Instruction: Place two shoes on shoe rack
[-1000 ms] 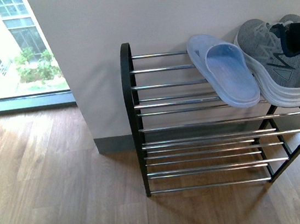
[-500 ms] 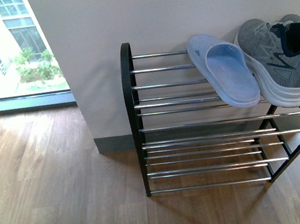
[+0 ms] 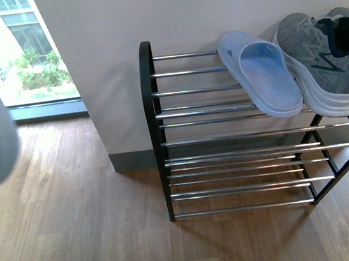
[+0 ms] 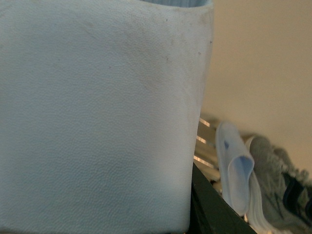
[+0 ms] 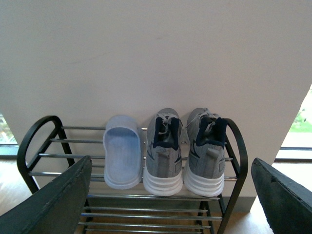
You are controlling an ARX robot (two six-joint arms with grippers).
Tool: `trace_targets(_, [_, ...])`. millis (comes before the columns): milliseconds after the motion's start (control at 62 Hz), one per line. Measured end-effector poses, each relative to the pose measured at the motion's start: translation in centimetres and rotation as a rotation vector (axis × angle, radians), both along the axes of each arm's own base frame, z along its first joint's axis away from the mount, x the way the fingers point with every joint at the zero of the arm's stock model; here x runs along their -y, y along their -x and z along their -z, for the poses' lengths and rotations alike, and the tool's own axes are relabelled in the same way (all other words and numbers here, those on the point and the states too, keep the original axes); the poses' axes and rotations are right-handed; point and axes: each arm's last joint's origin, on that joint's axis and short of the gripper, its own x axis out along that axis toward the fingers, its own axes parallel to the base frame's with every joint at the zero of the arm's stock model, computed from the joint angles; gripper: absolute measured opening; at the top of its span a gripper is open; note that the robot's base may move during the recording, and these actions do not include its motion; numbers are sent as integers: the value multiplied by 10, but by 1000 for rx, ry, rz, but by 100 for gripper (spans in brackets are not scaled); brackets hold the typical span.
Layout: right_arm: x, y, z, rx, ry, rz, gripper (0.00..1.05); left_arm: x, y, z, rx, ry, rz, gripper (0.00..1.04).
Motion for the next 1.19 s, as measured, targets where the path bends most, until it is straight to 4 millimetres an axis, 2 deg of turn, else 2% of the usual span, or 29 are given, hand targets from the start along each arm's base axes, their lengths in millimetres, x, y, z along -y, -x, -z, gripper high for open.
trace_targets(81, [0,0,0,0,0,0,96,14,-30,17,-107,-31,68,2])
trace_targets(161, [0,0,0,0,0,0,96,21,-50,24,-155,-45,96,2])
trace_targets(420, [0,0,0,0,0,0,96,44,-111,24,-230,-57,212,2])
trace_targets(549, [0,0,0,0,0,0,96,67,-140,23,-230,-55,261,2])
trace_targets(629, [0,0,0,0,0,0,96,92,-162,26,-236,-62,306,2])
trace_targets(920, [0,0,0,0,0,0,96,160,-201,52,-291,-40,393,2])
trace_targets(1049, [0,0,0,0,0,0,96,181,-207,58,-309,-23,407,2])
trace_targets(1194, [0,0,0,0,0,0,96,199,-219,78,-351,-24,392,2])
